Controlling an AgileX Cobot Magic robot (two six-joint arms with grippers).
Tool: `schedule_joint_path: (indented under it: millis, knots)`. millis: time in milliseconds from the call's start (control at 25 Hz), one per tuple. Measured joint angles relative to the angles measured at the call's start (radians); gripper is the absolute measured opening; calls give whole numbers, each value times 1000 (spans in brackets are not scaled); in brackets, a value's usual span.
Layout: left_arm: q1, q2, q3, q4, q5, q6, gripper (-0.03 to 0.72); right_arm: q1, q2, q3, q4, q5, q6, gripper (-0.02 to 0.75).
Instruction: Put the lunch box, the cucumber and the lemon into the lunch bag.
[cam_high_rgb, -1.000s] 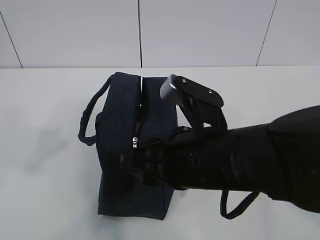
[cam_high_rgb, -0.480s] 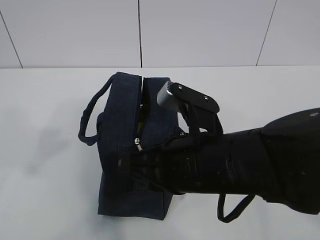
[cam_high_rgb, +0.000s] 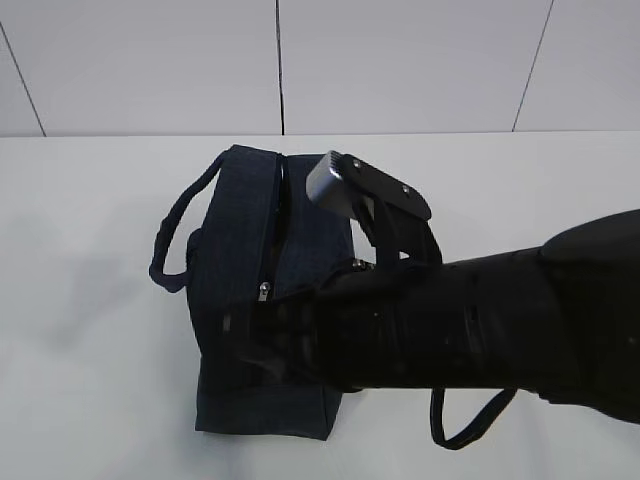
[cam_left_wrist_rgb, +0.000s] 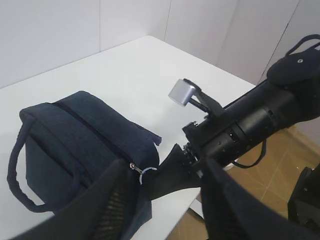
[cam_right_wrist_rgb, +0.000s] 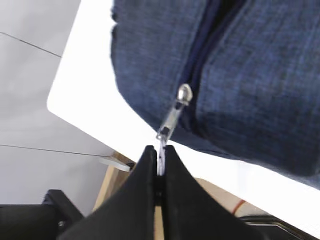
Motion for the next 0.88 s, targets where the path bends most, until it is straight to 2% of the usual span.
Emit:
schedule_joint_path:
  millis: [520,880]
  knots:
    - [0,0,0,0,4,0,352,0,-63,0,0,11,1,7]
    - [0,0,0,-15,37,0,352,0,-65,0,0,-36,-9,7]
